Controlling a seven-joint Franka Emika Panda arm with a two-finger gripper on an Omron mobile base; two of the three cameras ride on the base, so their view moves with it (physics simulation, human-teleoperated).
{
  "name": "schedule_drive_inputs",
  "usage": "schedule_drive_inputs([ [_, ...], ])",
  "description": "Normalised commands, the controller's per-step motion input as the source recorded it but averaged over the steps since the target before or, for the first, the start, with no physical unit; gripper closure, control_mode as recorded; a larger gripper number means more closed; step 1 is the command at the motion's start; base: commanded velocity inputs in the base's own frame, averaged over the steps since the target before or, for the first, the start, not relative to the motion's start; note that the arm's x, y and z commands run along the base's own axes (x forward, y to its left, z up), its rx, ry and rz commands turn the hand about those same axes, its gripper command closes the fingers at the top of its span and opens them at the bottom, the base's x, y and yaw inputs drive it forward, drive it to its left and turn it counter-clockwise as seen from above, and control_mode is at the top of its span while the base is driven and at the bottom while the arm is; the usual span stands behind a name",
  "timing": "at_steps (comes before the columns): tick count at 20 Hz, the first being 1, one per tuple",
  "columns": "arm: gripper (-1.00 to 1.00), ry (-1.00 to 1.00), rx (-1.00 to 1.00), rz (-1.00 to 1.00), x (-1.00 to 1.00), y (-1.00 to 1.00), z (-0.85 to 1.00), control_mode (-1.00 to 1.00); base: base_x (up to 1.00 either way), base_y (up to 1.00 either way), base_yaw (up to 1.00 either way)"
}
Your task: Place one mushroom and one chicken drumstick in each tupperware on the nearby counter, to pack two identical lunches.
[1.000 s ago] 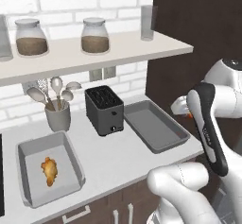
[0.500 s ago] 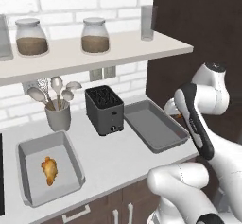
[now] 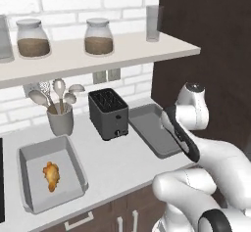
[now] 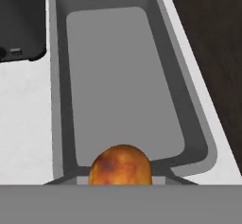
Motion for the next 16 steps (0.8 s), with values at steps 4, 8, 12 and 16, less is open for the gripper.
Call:
schedule_drive_inputs([
  [4,1.0,0.05,0.0,0.0,0.92,-0.01,-0.26,-1.0,0.0,0.0,0.0],
  [8,1.0,0.03,0.0,0.0,0.86,0.0,-0.49,-1.0,0.0,0.0,0.0],
  [12,-1.0,0.02,0.0,0.0,0.67,0.0,-0.49,-1.0,0.0,0.0,0.0],
  [16,-1.0,0.0,0.0,0.0,0.04,0.0,-0.01,-1.0,0.0,0.0,0.0],
])
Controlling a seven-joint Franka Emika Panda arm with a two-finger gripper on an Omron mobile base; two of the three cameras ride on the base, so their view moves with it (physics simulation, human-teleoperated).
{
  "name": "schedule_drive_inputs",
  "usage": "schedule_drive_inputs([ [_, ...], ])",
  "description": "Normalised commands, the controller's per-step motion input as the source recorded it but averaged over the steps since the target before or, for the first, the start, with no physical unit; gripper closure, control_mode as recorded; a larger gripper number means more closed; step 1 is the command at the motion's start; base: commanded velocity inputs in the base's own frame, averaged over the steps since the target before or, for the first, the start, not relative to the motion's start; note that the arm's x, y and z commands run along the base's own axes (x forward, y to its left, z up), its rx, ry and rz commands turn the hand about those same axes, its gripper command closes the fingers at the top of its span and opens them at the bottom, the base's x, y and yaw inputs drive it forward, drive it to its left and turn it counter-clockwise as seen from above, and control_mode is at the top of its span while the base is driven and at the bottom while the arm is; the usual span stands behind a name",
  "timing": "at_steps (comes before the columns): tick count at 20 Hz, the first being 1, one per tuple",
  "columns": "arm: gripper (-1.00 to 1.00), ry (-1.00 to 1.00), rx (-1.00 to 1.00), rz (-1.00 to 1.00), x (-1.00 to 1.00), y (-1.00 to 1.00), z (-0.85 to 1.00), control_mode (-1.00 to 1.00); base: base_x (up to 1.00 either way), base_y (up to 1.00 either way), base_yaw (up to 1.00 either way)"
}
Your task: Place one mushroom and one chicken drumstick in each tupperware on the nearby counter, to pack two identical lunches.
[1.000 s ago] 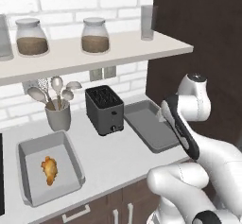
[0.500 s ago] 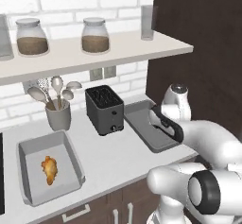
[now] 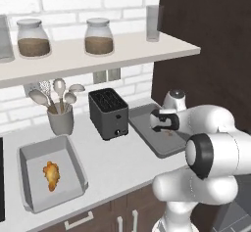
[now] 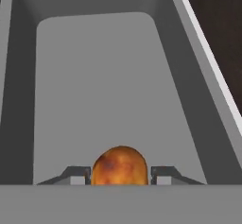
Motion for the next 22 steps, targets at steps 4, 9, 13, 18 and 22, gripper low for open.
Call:
schedule_drive_inputs([
  [4,-1.0,0.0,0.0,0.0,0.0,0.0,0.0,-1.0,0.0,0.0,0.0],
  [9,-1.0,-0.05,0.0,0.0,-0.44,0.02,0.5,-1.0,0.0,0.0,0.0],
  [13,-1.0,-0.22,0.0,0.0,-1.0,0.11,0.99,-1.0,0.0,0.0,0.0],
  [18,-1.0,-0.12,-0.01,0.04,-0.99,0.43,0.75,-1.0,0.0,0.0,0.0],
  [22,-1.0,0.06,0.0,0.07,-0.74,0.48,0.55,-1.0,0.0,0.0,0.0],
])
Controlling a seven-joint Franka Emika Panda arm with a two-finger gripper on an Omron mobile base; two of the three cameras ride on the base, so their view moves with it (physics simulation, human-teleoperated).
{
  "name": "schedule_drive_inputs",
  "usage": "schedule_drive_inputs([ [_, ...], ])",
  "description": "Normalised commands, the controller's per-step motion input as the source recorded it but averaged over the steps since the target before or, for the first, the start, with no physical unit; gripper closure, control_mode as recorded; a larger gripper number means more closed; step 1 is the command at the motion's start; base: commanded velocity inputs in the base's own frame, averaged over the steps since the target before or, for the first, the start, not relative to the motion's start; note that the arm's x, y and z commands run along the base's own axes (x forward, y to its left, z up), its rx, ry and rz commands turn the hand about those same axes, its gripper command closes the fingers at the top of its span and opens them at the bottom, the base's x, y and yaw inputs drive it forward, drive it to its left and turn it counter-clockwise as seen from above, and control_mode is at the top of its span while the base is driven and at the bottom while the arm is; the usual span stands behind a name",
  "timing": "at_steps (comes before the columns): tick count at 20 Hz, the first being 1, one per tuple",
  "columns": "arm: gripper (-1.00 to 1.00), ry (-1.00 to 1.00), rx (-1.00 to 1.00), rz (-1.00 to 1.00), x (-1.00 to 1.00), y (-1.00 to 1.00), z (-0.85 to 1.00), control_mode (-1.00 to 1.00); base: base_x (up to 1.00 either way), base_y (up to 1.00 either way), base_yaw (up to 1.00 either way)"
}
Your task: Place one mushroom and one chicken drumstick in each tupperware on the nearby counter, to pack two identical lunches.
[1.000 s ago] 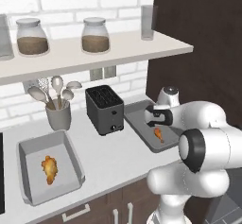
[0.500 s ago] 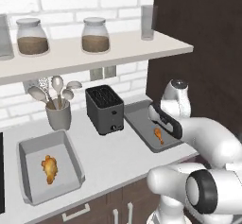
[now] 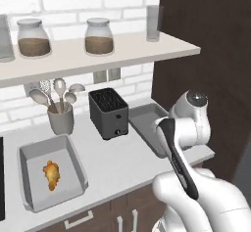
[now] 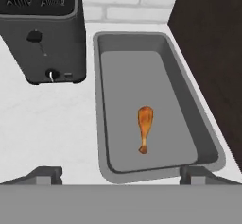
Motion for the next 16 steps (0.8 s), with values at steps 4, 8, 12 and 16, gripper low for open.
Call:
schedule_drive_inputs([
  [4,-1.0,0.05,0.0,0.05,-0.44,0.2,0.06,-1.0,0.0,0.0,0.0],
  [8,-1.0,0.0,0.0,0.0,0.0,0.0,0.0,1.0,-0.98,0.1,0.06],
  [12,-1.0,0.0,0.0,0.0,0.0,0.0,0.0,1.0,-1.0,0.11,0.09],
  [16,-1.0,0.0,0.0,0.0,0.0,0.0,0.0,1.0,-1.0,0.2,0.1],
])
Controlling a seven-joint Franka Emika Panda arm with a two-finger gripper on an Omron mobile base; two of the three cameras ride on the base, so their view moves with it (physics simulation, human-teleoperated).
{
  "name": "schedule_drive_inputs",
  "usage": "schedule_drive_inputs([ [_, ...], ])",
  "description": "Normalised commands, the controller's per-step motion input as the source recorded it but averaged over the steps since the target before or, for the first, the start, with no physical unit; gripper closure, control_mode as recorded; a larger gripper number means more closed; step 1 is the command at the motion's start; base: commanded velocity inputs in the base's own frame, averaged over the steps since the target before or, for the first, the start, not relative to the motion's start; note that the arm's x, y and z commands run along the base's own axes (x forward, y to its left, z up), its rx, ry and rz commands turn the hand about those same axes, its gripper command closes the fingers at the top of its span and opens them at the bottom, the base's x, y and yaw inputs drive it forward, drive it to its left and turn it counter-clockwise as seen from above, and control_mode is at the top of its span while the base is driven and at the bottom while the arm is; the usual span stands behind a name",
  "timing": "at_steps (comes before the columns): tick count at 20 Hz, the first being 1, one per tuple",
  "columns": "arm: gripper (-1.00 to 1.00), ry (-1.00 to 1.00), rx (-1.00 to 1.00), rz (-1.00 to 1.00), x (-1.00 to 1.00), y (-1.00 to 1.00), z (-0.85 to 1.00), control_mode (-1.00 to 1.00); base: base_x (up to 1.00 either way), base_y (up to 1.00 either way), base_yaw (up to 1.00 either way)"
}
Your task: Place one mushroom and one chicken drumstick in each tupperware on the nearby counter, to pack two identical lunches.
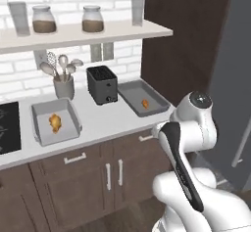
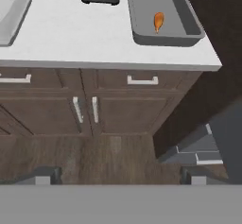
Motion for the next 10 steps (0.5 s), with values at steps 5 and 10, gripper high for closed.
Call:
schedule_drive_inputs([
  [5,-1.0,0.0,0.0,0.0,0.0,0.0,0.0,1.0,-1.0,0.09,-0.27],
  [10,-1.0,0.0,0.0,0.0,0.0,0.0,0.0,1.0,-0.89,0.04,-0.81],
])
